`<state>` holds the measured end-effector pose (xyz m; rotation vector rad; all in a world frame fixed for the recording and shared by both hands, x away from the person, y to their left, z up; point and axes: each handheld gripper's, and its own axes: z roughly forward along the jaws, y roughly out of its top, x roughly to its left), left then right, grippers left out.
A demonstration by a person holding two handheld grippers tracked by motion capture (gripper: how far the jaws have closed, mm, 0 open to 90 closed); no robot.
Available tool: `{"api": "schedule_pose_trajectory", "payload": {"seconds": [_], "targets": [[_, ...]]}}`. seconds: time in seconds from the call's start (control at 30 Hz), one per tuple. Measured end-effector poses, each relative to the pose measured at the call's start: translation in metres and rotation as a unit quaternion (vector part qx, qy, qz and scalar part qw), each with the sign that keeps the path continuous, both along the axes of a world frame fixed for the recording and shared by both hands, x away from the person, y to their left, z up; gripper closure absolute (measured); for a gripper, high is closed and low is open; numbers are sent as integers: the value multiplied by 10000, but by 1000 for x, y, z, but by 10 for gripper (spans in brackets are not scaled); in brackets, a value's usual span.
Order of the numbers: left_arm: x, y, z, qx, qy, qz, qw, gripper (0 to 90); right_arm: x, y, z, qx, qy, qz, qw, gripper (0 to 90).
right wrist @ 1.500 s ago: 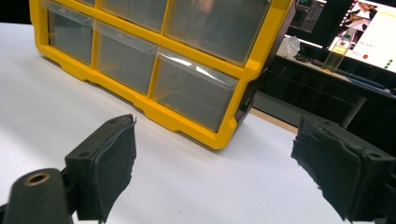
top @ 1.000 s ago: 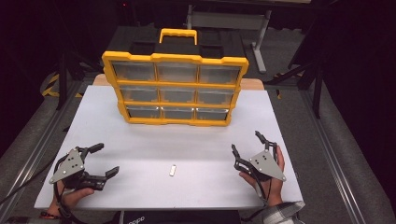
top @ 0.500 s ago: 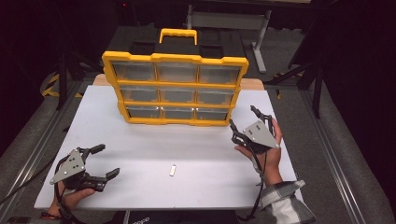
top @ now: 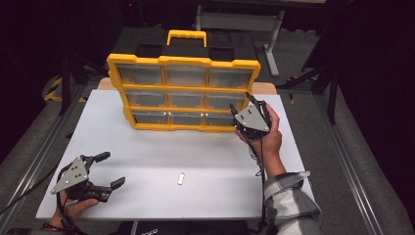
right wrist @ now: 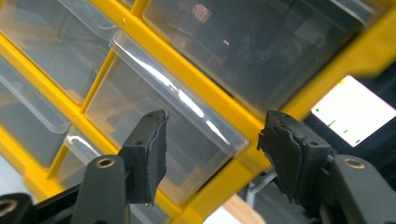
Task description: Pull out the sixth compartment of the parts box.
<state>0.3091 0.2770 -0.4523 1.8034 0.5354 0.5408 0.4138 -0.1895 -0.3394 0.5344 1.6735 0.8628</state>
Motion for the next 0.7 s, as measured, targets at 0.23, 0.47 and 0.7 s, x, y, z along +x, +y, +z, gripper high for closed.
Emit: {"api": "schedule_pose_trajectory", "payload": {"seconds": [0.23,0.47,0.7], "targets": [[-1,1,0,33,39,-12,10000,72,6,16,2,-452,12,54,9990,515],[-1,-1,-1,97,61,-55,9999,76,12,26,-2,-1182,-93,-166,9928,620],[-2,-1,-1,50,45,-56,10000,76,16,37,-8,-1882,-398,-450,9803,673]]}}
